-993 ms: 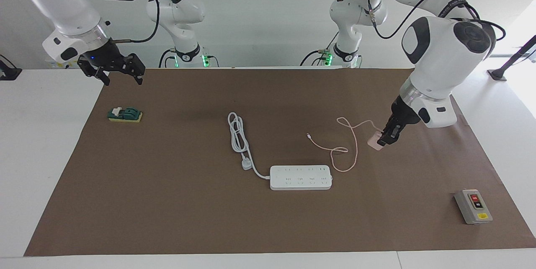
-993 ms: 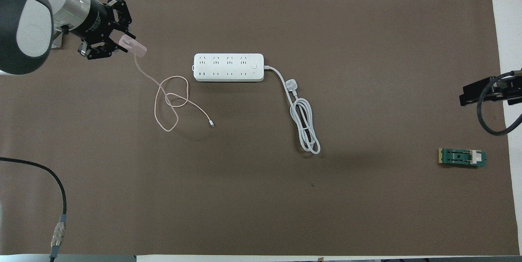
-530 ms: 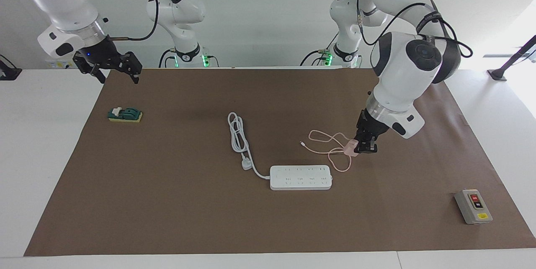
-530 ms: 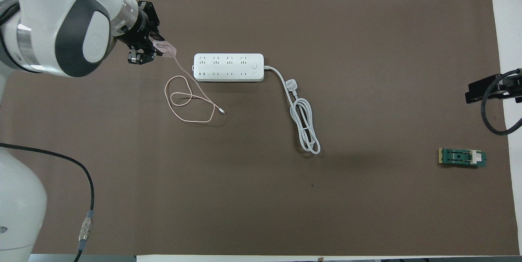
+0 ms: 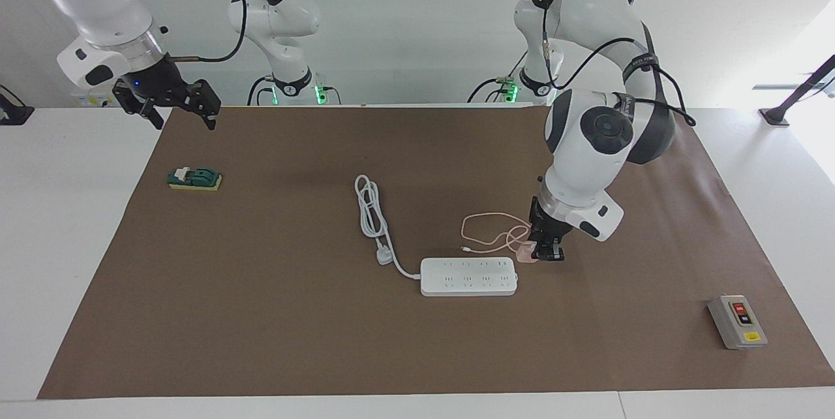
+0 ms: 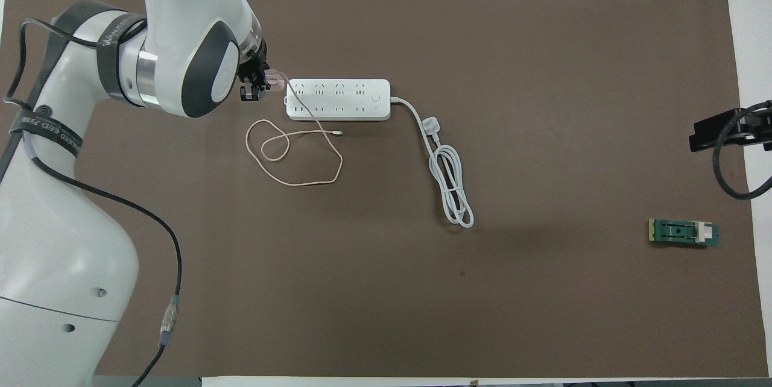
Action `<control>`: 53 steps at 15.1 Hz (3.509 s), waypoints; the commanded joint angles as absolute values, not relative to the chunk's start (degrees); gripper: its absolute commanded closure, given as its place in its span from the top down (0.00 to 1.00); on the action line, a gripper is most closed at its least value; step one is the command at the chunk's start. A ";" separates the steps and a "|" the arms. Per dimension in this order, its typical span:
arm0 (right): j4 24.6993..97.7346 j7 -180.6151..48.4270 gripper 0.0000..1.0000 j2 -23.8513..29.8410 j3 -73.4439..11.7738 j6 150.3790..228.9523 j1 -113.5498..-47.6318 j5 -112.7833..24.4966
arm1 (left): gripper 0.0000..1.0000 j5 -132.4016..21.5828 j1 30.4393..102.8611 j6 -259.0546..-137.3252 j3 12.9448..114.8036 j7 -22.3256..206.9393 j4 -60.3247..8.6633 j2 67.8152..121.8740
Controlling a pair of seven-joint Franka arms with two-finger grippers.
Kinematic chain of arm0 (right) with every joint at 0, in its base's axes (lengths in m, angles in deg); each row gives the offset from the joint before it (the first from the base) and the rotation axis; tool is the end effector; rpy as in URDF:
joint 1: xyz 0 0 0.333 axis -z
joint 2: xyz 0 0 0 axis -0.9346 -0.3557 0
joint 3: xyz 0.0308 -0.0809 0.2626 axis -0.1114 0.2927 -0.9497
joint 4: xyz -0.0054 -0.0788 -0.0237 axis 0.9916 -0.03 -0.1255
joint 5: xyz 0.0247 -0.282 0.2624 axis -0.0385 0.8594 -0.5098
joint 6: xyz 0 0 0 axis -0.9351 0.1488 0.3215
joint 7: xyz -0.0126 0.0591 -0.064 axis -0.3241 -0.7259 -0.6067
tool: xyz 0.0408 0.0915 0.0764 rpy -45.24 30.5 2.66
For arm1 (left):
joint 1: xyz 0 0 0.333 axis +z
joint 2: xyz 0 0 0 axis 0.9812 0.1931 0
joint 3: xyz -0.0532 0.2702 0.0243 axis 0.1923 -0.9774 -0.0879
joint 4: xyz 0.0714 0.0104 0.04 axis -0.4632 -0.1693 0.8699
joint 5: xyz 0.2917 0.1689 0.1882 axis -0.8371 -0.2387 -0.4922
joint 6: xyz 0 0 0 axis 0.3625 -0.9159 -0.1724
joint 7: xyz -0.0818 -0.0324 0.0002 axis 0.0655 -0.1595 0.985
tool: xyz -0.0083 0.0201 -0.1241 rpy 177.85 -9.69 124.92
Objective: Plug charger into power strip
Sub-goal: 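Move the charger with the left gripper to a socket on the strip, then press the charger into the socket with the left gripper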
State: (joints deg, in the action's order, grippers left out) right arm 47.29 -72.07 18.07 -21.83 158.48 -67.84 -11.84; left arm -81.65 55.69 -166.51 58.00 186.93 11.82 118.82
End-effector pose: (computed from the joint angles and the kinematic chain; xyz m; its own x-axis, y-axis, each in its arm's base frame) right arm 0.5387 -0.0334 0.5620 0.9977 -0.0198 -0.0652 -0.0180 -0.9995 0.0276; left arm 0.6532 -0.2476 0.3722 0.0176 0.9992 0.0345 0.9992 -0.0188 0.0355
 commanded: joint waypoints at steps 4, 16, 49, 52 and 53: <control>49.30 -72.42 1.00 21.67 -22.58 157.32 -67.14 -11.36 | 0.00 -83.18 53.03 -169.75 57.42 190.33 7.96 118.62; 49.22 -72.33 1.00 20.88 -23.19 157.15 -65.91 -11.53 | 0.00 -83.18 51.80 -176.61 57.59 187.61 -3.91 112.65; 50.01 -72.77 1.00 21.85 -23.11 156.27 -66.09 -11.53 | 0.00 -83.53 51.88 -177.49 57.59 186.73 -1.01 115.55; 50.01 -72.77 1.00 21.85 -23.11 156.27 -66.09 -11.53 | 0.00 -83.53 51.88 -177.58 57.59 186.73 -0.92 115.81; 50.01 -72.77 1.00 21.85 -23.11 156.18 -66.09 -11.53 | 0.00 -83.53 51.88 -177.58 57.51 186.73 -0.92 115.90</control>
